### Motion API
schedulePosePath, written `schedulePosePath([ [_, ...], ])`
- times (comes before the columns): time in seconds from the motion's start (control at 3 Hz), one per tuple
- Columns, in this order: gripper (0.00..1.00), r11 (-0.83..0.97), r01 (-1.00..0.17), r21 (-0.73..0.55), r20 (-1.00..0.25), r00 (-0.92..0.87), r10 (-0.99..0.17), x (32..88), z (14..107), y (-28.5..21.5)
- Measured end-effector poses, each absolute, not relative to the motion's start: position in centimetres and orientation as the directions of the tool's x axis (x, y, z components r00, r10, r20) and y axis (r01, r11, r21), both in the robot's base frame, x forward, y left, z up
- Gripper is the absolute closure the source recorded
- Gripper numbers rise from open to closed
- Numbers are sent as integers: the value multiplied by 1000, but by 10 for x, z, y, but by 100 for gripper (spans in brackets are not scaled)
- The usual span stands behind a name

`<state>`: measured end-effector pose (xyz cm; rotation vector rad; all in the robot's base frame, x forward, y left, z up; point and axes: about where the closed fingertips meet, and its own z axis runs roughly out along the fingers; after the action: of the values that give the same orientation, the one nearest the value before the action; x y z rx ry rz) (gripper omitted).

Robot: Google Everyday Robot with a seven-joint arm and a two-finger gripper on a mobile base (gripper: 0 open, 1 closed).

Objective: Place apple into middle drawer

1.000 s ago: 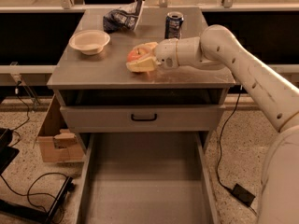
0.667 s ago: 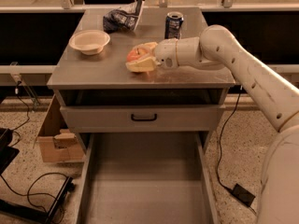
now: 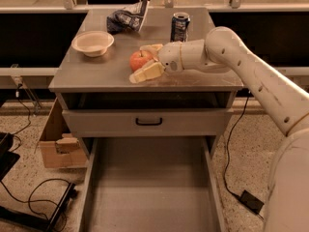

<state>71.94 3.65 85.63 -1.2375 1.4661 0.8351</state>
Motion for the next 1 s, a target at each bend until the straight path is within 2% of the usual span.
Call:
schedulePosePath([
  [0.33, 0, 237, -967, -94, -961, 26, -275, 719, 856, 37],
  [0.67, 18, 232, -968, -92, -961, 26, -274, 719, 856, 40],
  [1.0, 41, 228, -969, -95, -955, 24, -295, 716, 857, 43],
])
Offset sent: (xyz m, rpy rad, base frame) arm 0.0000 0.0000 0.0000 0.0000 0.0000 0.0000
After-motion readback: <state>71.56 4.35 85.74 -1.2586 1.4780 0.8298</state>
